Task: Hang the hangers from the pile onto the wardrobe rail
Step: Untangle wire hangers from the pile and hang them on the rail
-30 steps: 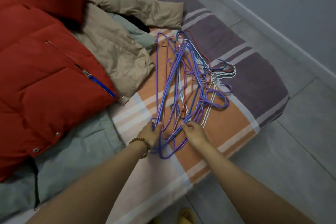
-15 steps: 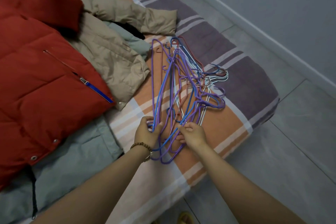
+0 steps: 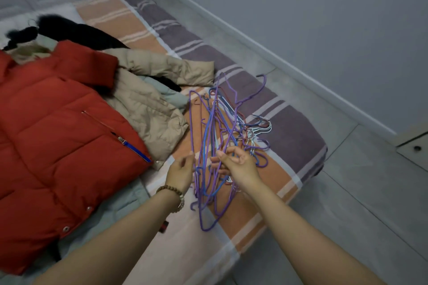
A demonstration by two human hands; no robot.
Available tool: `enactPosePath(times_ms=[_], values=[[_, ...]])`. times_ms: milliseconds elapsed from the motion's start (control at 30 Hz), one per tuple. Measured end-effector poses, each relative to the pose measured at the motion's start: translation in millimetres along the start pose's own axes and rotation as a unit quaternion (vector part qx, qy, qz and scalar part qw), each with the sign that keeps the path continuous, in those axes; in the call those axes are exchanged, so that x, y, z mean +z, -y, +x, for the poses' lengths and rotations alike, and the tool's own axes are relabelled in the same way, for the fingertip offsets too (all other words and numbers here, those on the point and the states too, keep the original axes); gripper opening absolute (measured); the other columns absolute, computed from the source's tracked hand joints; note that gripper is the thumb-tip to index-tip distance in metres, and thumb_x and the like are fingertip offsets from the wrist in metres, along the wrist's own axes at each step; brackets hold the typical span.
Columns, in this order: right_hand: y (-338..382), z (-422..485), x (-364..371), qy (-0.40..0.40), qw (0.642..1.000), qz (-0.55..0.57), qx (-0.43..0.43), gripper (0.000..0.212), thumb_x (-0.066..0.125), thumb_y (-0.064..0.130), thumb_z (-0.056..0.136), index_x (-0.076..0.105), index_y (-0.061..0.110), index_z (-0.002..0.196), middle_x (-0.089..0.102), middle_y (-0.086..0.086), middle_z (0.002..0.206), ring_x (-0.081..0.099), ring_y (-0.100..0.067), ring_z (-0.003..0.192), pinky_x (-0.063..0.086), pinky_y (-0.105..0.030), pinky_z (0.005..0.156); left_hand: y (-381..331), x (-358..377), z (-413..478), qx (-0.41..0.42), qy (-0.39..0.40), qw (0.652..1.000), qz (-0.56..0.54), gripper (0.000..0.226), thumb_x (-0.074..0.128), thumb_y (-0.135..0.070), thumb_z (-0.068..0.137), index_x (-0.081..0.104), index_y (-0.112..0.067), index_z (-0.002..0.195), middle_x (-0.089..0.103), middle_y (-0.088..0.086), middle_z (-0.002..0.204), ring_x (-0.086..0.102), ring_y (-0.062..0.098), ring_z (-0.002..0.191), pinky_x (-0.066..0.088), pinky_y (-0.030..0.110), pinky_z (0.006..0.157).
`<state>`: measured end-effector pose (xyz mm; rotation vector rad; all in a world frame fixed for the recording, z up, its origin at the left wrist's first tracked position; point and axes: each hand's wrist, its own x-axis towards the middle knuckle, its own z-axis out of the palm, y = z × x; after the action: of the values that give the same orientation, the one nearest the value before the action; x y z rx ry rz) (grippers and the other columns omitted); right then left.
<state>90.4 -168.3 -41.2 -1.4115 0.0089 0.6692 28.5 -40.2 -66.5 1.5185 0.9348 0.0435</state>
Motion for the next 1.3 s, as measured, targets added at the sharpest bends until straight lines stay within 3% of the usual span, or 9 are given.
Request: enactPosePath(times_ms=[100,167,267,367,433,600,733,933,1300], values=[[30,-9,9,0.011,1.0,0.003,-0.02,0.023,0.054,0.003,0.091,0.043,0.014,0.074,0.069,0.004,0.055,0.065,-0.004,0.049,0.049,-0.013,0.044,-26,-14,-11,0.039,0.003,0.999,0.034,0.036,0.04,-0.029,0.097,0.059,-0.007,0.119,0.06,0.012,0.121,0.055,0.029,0.111,0.042,0.036,0.098],[46,-17,16,0.011,0.999,0.002,-0.034,0.021,0.055,0.005,0.091,0.044,0.014,0.076,0.07,0.004,0.056,0.067,-0.005,0.051,0.05,-0.013,0.046,-43,-18,-26,0.072,0.036,0.996,0.033,0.037,0.036,-0.027,0.099,0.061,-0.006,0.117,0.061,0.009,0.121,0.055,0.025,0.114,0.039,0.029,0.096],[72,-30,26,-0.001,0.998,0.013,-0.061,0.018,0.056,0.004,0.091,0.046,0.013,0.078,0.071,0.003,0.058,0.067,-0.006,0.053,0.05,-0.014,0.046,-69,-19,-54,0.096,0.124,0.987,0.025,0.044,0.029,-0.028,0.101,0.066,-0.006,0.109,0.064,0.0,0.107,0.057,0.011,0.1,0.042,0.012,0.078],[106,-43,33,-0.023,0.995,0.031,-0.091,0.01,0.058,0.004,0.09,0.05,0.008,0.085,0.071,0.001,0.06,0.067,-0.006,0.053,0.051,-0.015,0.046,-89,-19,-71,0.129,0.177,0.975,0.031,0.045,0.033,-0.042,0.097,0.072,-0.024,0.087,0.071,0.003,0.102,0.063,0.014,0.099,0.045,0.026,0.088],[135,-55,36,-0.043,0.991,0.044,-0.118,0.011,0.058,0.006,0.089,0.049,0.009,0.084,0.072,0.001,0.061,0.067,-0.007,0.053,0.051,-0.016,0.045,-113,-21,-82,0.169,0.196,0.965,0.046,0.047,0.037,-0.047,0.095,0.071,-0.025,0.071,0.071,0.005,0.088,0.062,0.014,0.083,0.045,0.028,0.083],[229,-99,32,-0.092,0.969,0.071,-0.218,0.017,0.055,0.002,0.09,0.046,0.011,0.078,0.072,-0.001,0.062,0.069,-0.007,0.057,0.05,-0.014,0.046,-199,-21,-127,0.317,0.219,0.922,0.033,0.029,0.048,-0.017,0.095,0.062,-0.004,0.073,0.059,-0.008,0.064,0.052,-0.008,0.06,0.04,0.009,0.066],[310,-160,18,-0.141,0.945,0.059,-0.291,0.014,0.056,0.007,0.09,0.049,0.012,0.08,0.07,-0.006,0.075,0.07,-0.009,0.06,0.054,-0.015,0.055,-276,-9,-175,0.406,0.249,0.879,0.012,0.032,0.043,-0.02,0.096,0.057,-0.015,0.068,0.059,-0.008,0.067,0.054,-0.009,0.064,0.041,0.01,0.068],[410,-290,-17,-0.231,0.884,-0.018,-0.406,0.005,0.058,0.013,0.09,0.054,0.012,0.089,0.074,-0.005,0.08,0.071,-0.014,0.074,0.056,-0.019,0.069,-376,28,-281,0.453,0.359,0.813,-0.074,0.04,0.032,-0.028,0.1,0.049,-0.012,0.067,0.054,0.001,0.064,0.062,0.015,0.071,0.051,0.02,0.07],[457,-574,-89,-0.48,0.721,-0.174,-0.468,0.005,0.052,0.02,0.094,0.051,0.016,0.097,0.076,0.001,0.083,0.072,-0.015,0.078,0.057,-0.021,0.07,-434,110,-541,0.471,0.597,0.641,-0.102,0.041,0.032,-0.035,0.097,0.046,-0.008,0.07,0.05,0.004,0.063,0.064,0.01,0.056,0.054,0.018,0.058]])
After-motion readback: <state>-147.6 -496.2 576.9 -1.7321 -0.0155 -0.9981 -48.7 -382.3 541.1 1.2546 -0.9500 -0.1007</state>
